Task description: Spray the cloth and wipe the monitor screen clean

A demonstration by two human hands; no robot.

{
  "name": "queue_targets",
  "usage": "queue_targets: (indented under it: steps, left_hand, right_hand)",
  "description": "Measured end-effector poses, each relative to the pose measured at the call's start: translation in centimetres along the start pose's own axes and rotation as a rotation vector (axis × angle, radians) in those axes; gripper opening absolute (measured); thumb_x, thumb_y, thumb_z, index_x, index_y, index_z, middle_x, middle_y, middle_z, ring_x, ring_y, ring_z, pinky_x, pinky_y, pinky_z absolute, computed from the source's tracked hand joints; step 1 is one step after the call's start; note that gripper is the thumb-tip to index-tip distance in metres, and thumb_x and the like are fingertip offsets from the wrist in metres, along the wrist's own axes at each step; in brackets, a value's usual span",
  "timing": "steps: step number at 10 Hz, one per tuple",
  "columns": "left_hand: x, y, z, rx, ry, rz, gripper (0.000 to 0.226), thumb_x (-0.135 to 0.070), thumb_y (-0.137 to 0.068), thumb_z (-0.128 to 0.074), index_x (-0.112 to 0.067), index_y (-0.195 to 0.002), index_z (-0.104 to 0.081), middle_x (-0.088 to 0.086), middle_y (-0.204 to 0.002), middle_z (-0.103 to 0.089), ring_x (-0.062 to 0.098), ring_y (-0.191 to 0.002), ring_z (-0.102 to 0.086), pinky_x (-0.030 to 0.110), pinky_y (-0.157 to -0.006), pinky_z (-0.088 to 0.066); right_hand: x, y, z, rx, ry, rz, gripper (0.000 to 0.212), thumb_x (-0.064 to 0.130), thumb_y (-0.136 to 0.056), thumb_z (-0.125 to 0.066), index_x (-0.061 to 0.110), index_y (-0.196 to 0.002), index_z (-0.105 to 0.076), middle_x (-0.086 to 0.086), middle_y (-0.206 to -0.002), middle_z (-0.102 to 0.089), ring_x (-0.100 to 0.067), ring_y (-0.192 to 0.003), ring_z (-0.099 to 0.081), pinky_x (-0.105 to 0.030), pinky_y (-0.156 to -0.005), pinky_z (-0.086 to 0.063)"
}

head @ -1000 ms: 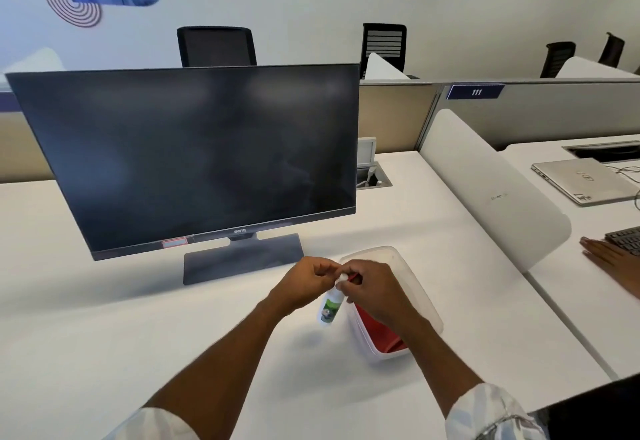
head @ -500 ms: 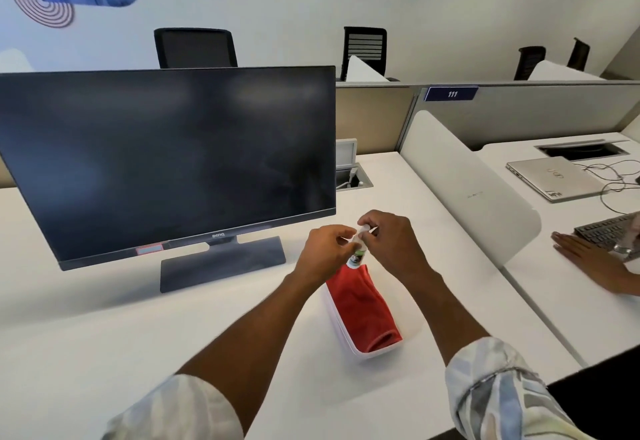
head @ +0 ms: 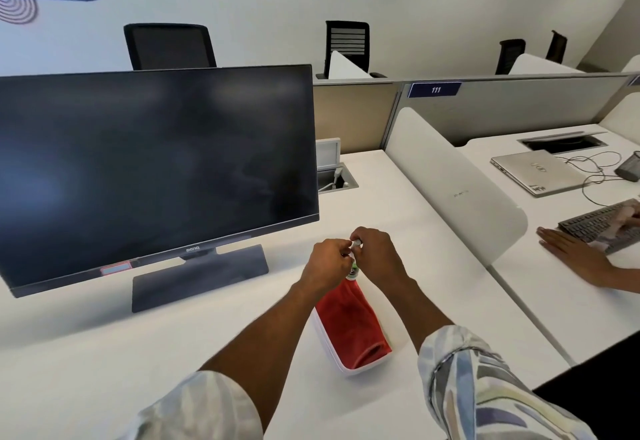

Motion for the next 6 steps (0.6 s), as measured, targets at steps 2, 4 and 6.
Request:
queue_targets:
  steps: [2, 4, 6]
  left_hand:
    - [0.4, -0.5, -0.7, 0.062, -0.012, 0.014, 0.032, -0.004, -0.087, -0.051, -0.010, -0.111, -0.073, 0.009, -0.106, -0.073, 0.026, -0.092, -0.068, 0.030, -0.079, -0.052]
    - [1.0, -0.7, -0.8, 0.074, -0.013, 0.015, 0.033, -0.005, -0.089, -0.049, -0.010, -0.113, -0.071, 0.010, -0.104, -0.073, 0.026, -0.089, -0.066, 0.033, -0.079, -0.053]
    - [1.3, -0.7, 0.8, -0.009, -0.035, 0.008, 0.038, -0.009, -0.096, -0.046, -0.007, -0.131, -0.059, 0.010, -0.134, -0.060, 0.026, -0.121, -0.056, 0.031, -0.103, -0.040]
  right_hand:
    - [-0.9, -0.6, -0.6, 0.023, 0.019, -0.038, 0.018, 0.004, -0.090, -0.053, 0.002, -0.102, -0.066, -0.017, -0.099, -0.069, -0.031, -0.090, -0.063, -0.036, -0.074, -0.049]
    - [-1.4, -0.9, -1.3, 0.056, 0.053, -0.056, 0.020, 0.007, -0.089, -0.054, 0.005, -0.106, -0.065, -0.014, -0.103, -0.070, -0.030, -0.092, -0.063, -0.033, -0.075, -0.048]
    - [0.5, -1.4, -1.2, -0.027, 0.317, 0.073, 0.048, 0.025, -0.090, -0.059, 0.016, -0.136, -0.050, -0.009, -0.130, -0.058, -0.028, -0.116, -0.053, -0.037, -0.091, -0.046]
Point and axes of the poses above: each hand's wrist, its own y-axis away from the middle knuckle, its own z-axis out of the back of the hand, x = y × z, the point moved 5 cm from there along -y, towards the middle knuckle
